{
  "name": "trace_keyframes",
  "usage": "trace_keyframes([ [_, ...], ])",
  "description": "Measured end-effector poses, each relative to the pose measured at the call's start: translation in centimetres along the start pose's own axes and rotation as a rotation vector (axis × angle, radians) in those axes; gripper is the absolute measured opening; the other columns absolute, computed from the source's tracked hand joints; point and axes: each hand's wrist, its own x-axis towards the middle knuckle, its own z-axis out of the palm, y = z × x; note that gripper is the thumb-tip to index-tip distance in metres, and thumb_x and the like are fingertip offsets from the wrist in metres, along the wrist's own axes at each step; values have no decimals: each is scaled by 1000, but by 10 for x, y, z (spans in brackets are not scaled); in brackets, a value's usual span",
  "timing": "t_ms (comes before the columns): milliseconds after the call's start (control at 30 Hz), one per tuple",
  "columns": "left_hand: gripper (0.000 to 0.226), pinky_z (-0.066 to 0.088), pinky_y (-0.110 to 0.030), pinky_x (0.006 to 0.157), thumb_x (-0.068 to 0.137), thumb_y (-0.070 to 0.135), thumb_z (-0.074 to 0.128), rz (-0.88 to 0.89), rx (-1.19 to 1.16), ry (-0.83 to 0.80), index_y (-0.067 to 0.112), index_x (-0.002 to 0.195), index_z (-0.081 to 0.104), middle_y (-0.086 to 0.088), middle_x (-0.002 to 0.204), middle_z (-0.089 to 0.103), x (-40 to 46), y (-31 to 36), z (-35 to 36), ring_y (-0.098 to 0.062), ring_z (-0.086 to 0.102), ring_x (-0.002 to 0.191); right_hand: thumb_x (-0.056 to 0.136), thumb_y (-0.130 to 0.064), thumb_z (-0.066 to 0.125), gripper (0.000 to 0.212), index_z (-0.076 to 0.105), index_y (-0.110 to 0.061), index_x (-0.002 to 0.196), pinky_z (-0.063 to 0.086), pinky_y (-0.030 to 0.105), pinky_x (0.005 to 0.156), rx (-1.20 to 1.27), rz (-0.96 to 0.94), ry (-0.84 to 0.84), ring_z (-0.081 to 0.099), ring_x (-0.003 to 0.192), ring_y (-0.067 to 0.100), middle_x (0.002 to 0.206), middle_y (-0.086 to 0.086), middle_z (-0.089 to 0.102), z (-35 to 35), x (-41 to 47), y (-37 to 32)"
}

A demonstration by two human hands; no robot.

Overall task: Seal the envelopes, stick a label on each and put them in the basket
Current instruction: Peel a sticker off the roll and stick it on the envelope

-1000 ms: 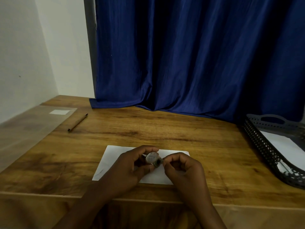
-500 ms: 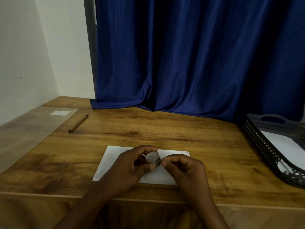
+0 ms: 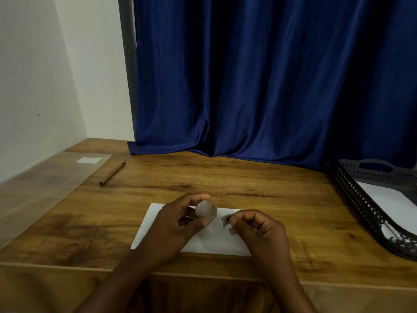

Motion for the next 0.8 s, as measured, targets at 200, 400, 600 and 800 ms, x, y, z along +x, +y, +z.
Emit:
trace_keyframes([
  [200,44,58,-22,84,85,17,80,3,63,166,34,123,66,17,114,73,0,9,-33,-6,70,103,88,-8,72,31,78,-38,80,51,9,66,-36,5,-8,72,77,3,82,-10,78,0,-1,1],
  [400,40,55,-24,68,70,52,87,-278,309,387,42,104,67,20,97,73,-6,-8,-115,-4,69,85,86,-8,74,34,77,-41,78,51,11,68,-84,13,-23,71,79,-2,82,-14,78,-1,0,4],
  [600,46,57,-35,65,61,62,87,-464,569,537,34,91,65,14,80,72,-24,-40,-166,-4,67,73,85,-7,76,25,78,-30,75,44,15,68,-143,19,-16,66,80,-11,78,-22,75,-2,0,5],
  [800,77,56,-40,80,62,70,82,-441,719,480,40,127,55,16,108,65,-26,-47,-164,-10,61,99,85,-3,74,36,78,-36,71,46,1,63,-119,1,-30,68,75,-7,78,-16,77,-2,1,6],
])
